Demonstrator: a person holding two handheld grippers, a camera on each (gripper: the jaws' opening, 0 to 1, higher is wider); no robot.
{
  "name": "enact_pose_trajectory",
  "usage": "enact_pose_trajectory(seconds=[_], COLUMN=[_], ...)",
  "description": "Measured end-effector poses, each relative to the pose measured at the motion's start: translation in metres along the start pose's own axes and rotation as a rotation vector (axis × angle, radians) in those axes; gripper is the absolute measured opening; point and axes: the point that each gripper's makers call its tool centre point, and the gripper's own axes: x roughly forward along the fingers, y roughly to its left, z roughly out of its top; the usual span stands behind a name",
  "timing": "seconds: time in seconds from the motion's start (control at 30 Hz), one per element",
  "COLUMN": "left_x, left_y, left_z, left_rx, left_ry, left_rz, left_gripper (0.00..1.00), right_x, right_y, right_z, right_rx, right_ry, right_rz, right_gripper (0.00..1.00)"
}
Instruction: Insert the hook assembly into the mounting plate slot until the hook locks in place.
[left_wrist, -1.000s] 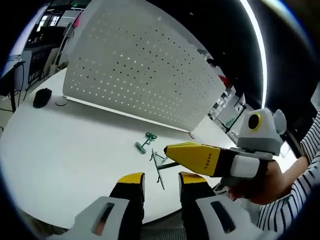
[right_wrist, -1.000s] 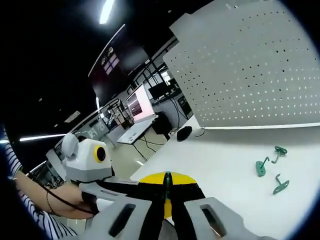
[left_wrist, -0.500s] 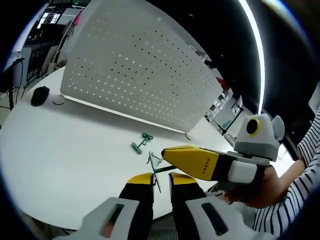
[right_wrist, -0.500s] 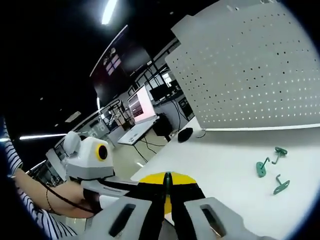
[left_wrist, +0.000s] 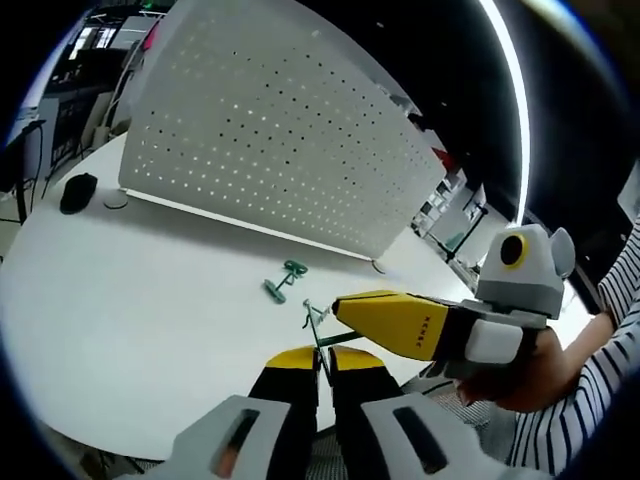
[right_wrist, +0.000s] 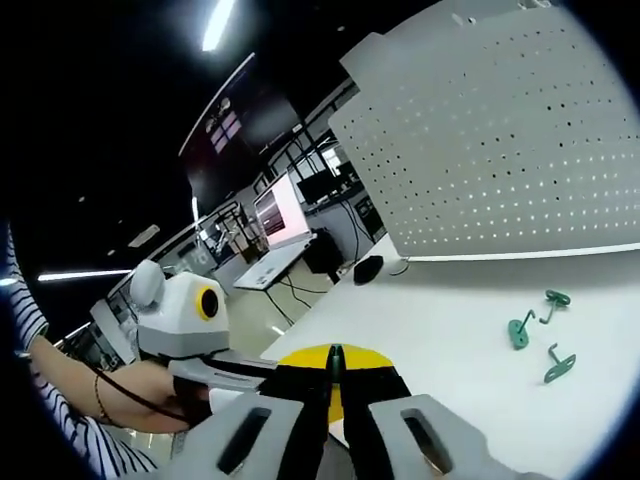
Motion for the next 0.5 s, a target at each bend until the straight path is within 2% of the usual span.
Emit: enact_pose_trajectory(seconds=[0.17,0.27,0.37,0.47,0.5], left_x=[-0.002,-0.001,-0.002,-0.002,-0.003], left_y=[0.006,0.005,0.007,0.008,0.009], left_z=[0.004,0.002,0.004,0.005,0.007], left_rx=[-0.009,0.03,0.08,0.087,0.096], left_ry=[-0.022,-0.013,-0.023,-0.033,-0.042], left_rz=[0.023,0.037,0.053,0.065,0.072], left_gripper=[0.01,0.01,0.01,0.01,0.01], right_x=[0.0,-0.004,-0.008,-0.012,-0.014], right_y=[-0.002,-0.005,-0.006,-0.008,-0.009], right_z=[-0.004,0.002,0.006,0.013,0.016], right_rx=[0.033,0.102,0.11,0.139,0.173], right_ry=[0.028,0.005,0.016,-0.006,-0.016], right_rz=[0.023,0.031,0.039,0.037,0.039], right_gripper=[0.03,0.06,0.07,0.08,0.08])
